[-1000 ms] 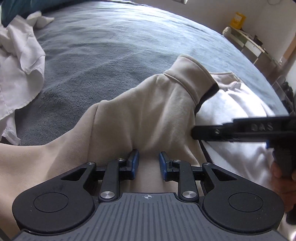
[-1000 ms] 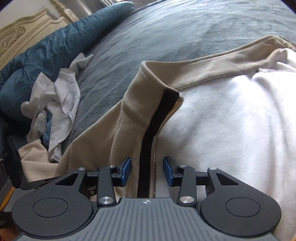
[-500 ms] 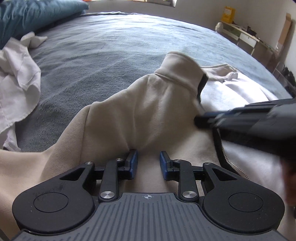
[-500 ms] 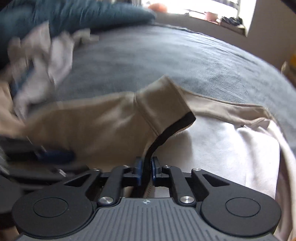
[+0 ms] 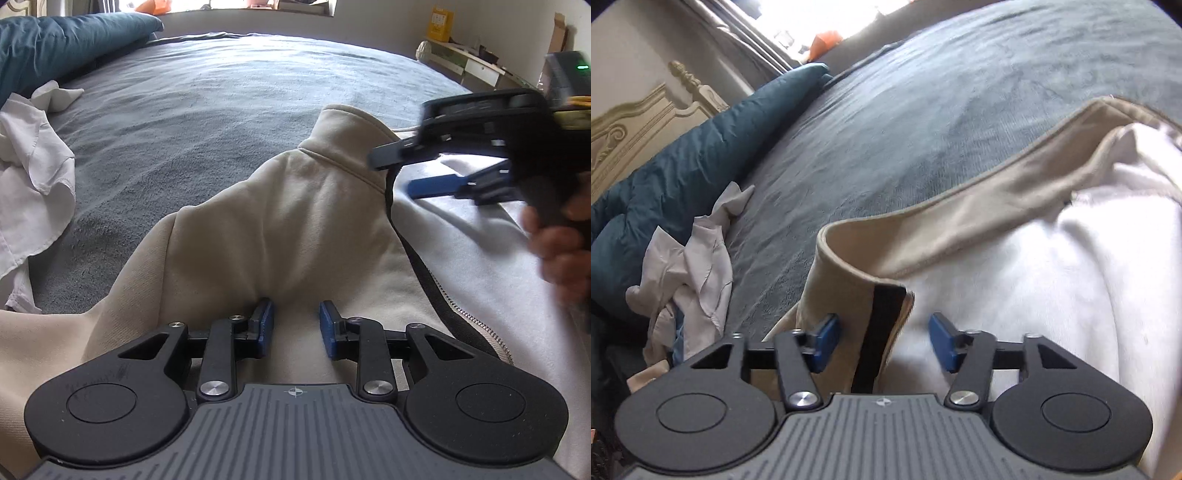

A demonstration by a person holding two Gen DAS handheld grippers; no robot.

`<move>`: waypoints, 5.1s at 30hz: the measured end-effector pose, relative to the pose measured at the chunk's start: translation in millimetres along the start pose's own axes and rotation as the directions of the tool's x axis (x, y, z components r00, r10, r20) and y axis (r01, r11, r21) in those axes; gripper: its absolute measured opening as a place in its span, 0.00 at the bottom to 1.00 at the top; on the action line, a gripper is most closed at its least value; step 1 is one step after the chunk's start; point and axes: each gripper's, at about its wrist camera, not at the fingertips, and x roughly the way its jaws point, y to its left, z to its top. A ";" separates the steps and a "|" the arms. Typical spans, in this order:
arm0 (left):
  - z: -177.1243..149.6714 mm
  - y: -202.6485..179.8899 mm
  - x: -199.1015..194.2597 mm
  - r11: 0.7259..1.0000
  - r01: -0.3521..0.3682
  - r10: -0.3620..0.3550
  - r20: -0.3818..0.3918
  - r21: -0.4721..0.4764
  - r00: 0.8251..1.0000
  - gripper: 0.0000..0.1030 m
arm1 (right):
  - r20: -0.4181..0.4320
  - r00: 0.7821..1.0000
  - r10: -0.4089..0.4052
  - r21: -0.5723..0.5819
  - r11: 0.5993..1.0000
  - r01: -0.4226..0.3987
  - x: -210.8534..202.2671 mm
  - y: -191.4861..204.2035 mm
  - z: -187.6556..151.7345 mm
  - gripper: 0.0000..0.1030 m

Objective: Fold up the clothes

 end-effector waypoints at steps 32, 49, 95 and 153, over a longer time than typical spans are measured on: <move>27.6 -41.7 -67.7 0.994 0.074 -0.076 -0.024 -0.078 0.997 0.39 | -0.109 0.895 -0.432 0.216 0.869 0.445 -352.5 -74.7 -125.7 0.49; -28.7 -241.8 -55.5 0.955 0.295 -0.287 -0.240 -0.001 0.928 0.39 | -0.005 0.951 -0.310 0.718 0.661 0.219 -318.1 -228.5 -168.1 0.50; -117.8 -74.0 -159.2 0.800 0.136 -0.365 -0.293 -0.585 0.883 0.44 | -0.389 0.921 0.005 -0.800 0.494 -0.341 -293.1 135.5 -246.8 0.03; -167.1 -260.0 -130.4 0.695 0.279 -0.037 -0.355 0.662 0.934 0.48 | 0.601 0.402 -0.691 -0.789 -0.433 0.436 -292.4 -135.0 53.9 0.56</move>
